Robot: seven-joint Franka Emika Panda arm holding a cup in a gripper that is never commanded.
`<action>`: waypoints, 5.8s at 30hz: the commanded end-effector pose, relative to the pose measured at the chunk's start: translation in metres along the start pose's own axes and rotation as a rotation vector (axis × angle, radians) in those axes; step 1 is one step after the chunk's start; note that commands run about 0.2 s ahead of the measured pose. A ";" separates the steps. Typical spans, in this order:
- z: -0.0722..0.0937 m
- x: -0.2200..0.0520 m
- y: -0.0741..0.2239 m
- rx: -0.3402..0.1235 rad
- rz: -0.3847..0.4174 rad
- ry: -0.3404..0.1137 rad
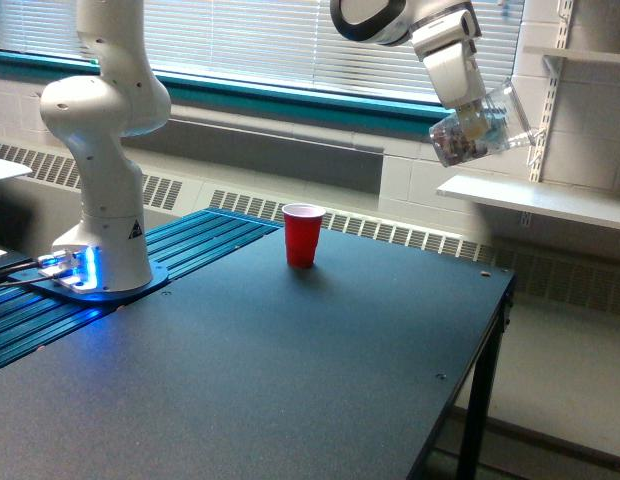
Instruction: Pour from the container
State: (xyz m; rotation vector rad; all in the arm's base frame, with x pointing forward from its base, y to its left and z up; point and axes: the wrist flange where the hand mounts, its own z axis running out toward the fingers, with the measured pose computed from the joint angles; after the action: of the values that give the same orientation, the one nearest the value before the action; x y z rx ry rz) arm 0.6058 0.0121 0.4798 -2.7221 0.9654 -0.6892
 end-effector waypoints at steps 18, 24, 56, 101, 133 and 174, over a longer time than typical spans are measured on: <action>-0.025 -0.018 0.007 -0.042 0.038 0.029; -0.017 -0.046 0.008 -0.055 0.042 -0.040; -0.037 -0.195 0.021 -0.094 0.003 -0.239; -0.057 -0.419 0.054 -0.131 -0.331 -0.467; -0.048 -0.466 0.080 -0.267 -0.393 -0.540; -0.030 -0.475 0.090 -0.345 -0.399 -0.602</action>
State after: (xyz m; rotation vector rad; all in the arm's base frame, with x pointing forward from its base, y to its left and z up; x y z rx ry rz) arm 0.2135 0.2403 0.3023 -3.1509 0.4308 0.2784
